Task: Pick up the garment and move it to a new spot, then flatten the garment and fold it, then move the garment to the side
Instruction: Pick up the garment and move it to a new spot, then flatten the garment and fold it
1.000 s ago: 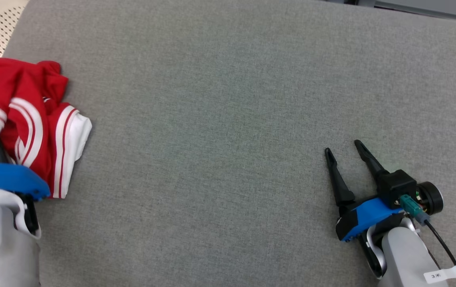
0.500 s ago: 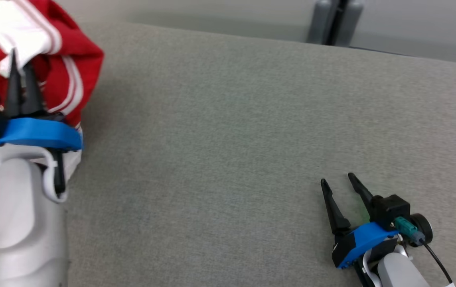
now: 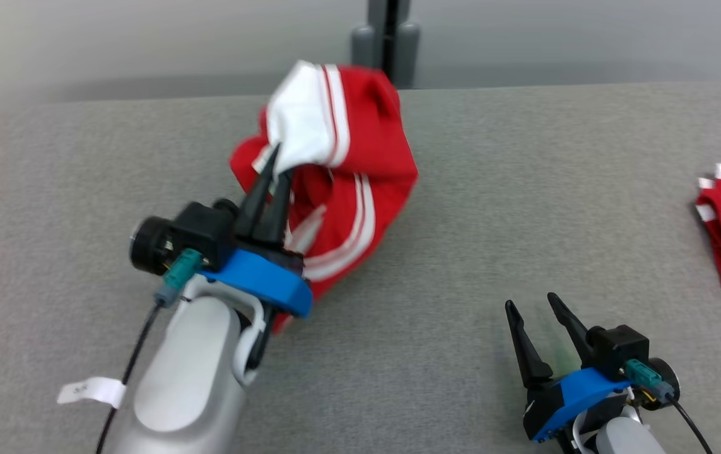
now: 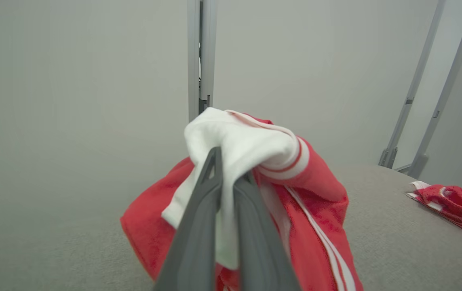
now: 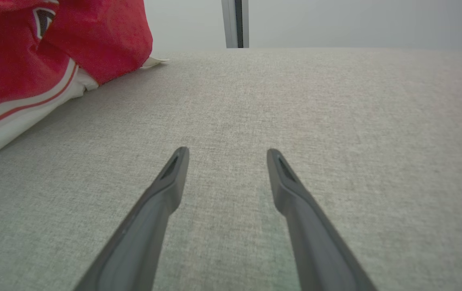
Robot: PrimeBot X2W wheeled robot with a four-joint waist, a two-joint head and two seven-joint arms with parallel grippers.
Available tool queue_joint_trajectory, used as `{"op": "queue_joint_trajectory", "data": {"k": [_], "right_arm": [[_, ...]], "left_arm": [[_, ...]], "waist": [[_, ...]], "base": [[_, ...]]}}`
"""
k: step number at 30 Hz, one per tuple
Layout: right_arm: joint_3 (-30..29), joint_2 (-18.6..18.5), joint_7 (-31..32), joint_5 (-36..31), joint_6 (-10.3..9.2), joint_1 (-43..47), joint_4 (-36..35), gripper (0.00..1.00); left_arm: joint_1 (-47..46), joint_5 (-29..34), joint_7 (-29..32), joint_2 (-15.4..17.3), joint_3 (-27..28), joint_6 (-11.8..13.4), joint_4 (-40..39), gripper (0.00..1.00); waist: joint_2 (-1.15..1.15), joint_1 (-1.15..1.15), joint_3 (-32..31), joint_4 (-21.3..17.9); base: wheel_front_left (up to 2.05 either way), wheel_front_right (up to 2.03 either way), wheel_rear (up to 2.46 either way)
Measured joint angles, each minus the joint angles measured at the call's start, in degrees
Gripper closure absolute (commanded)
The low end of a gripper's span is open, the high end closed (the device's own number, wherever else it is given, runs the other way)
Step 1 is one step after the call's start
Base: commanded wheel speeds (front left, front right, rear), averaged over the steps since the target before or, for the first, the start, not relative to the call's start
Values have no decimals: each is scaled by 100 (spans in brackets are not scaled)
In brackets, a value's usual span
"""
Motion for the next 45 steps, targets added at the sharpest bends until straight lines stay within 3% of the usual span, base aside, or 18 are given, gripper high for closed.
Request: {"op": "queue_joint_trajectory", "data": {"k": [4, 5, 6, 7, 13, 21, 27, 35, 38, 45], "right_arm": [[24, -1, 0, 82, 0, 50, -30, 0], [32, -1, 0, 105, 0, 77, -30, 0], [38, -1, 0, 115, 0, 87, -30, 0], [40, -1, 0, 116, 0, 87, -32, 0], [-21, 0, 0, 163, 0, 133, -57, 0], [-138, 2, 0, 176, 0, 359, -48, 0], [-182, 1, 0, 176, 1, 600, -5, 0], [-229, 0, 0, 176, 0, 776, -8, 0], [-155, -1, 0, 177, 0, 769, -10, 0], [858, -1, -1, 29, 0, 85, -311, 0]], "left_arm": [[287, -223, -1, -27, -365, 0, 287, 100], [380, -260, -1, -29, -450, 0, 348, 91], [464, -286, -1, -30, -514, 0, 423, 29], [536, -292, -1, -31, -571, 14, 485, 0], [1034, -425, -1, -32, -419, 243, 692, 0], [1836, -242, -2, -26, 483, 445, 595, 0], [2613, -70, -1, -23, 1035, 489, 179, 0], [3097, -66, -1, -27, 1125, 497, -146, 0], [3097, -66, -1, -26, 1103, 505, -168, 0], [2919, -69, -1, -26, 951, 486, -181, 0]], "waist": [[0, 0, -69, -298], [0, 0, -87, -354], [0, 0, -101, -401], [0, 0, -116, -437], [0, 0, -229, -462], [0, 0, -574, -272], [0, -1, -918, -199], [0, -1, -1028, -94], [0, -1, -1016, -68], [0, 0, -815, 113]], "base": [[0, 0, 0], [0, 0, 0], [0, 0, 0], [0, 0, 0], [0, 0, 0], [0, 0, 0], [0, 0, 0], [0, 0, 0], [0, 0, 0], [0, 0, 0]]}}
